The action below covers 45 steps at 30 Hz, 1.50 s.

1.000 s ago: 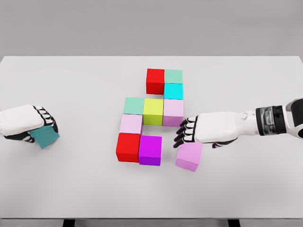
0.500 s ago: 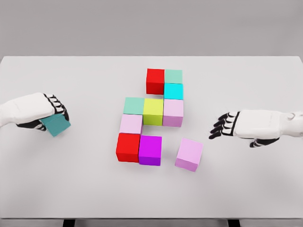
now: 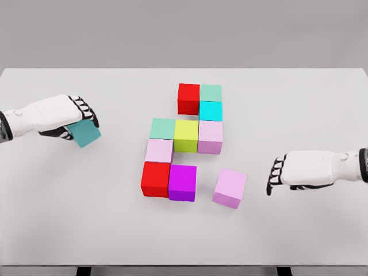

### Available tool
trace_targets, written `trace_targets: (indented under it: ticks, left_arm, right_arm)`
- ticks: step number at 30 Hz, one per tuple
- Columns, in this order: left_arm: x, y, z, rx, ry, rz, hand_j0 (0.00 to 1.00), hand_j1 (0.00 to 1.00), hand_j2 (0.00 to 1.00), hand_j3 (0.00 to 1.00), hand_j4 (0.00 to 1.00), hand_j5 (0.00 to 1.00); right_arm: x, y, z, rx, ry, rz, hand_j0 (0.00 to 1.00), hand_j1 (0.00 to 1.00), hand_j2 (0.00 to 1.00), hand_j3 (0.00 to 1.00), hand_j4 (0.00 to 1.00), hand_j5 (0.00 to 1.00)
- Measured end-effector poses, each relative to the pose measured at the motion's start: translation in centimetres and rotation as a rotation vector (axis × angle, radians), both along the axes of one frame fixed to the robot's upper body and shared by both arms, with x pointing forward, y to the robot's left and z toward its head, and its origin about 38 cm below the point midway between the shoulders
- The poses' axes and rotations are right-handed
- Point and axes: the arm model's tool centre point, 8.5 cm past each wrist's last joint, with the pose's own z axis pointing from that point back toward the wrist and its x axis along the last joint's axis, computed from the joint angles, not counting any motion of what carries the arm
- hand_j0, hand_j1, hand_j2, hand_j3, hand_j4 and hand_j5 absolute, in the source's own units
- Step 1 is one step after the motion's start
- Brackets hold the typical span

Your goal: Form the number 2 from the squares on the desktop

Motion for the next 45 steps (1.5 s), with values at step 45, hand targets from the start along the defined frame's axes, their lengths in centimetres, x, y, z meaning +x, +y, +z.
trace_targets:
  ticks: [45]
  left_arm:
    - [10.2,-6.8,2.8,-0.048,-0.043,0.045,0.78,0.78,0.78,0.78,0.78,0.78]
  right_arm:
    - [0.6,4.8,-2.0,0.054,0.006,0.110,0.57,0.57,0.57,0.57,0.57,0.57]
